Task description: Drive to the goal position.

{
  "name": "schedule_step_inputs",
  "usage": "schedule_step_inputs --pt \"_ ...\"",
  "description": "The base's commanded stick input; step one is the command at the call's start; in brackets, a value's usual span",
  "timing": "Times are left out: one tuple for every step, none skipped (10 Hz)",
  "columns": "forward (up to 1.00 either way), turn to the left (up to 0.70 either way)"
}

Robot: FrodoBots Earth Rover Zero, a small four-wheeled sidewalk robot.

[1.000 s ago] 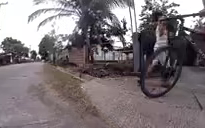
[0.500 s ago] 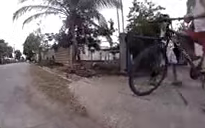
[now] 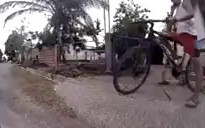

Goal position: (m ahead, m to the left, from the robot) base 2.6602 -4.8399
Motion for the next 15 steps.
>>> schedule_step_inputs --pt "0.00 -0.45" --pt "0.00 -0.45" --pt "0.00 -0.45" --pt "0.00 -0.45" --pt "0.00 -0.45" --pt "0.00 -0.45" --pt "0.00 -0.45" --pt "0.00 -0.45" --pt "0.00 -0.45" --pt "0.00 -0.45" --pt "0.00 -0.45" --pt "0.00 -0.45" --pt "0.00 -0.26" --pt "0.00 0.00" --pt "0.00 0.00"
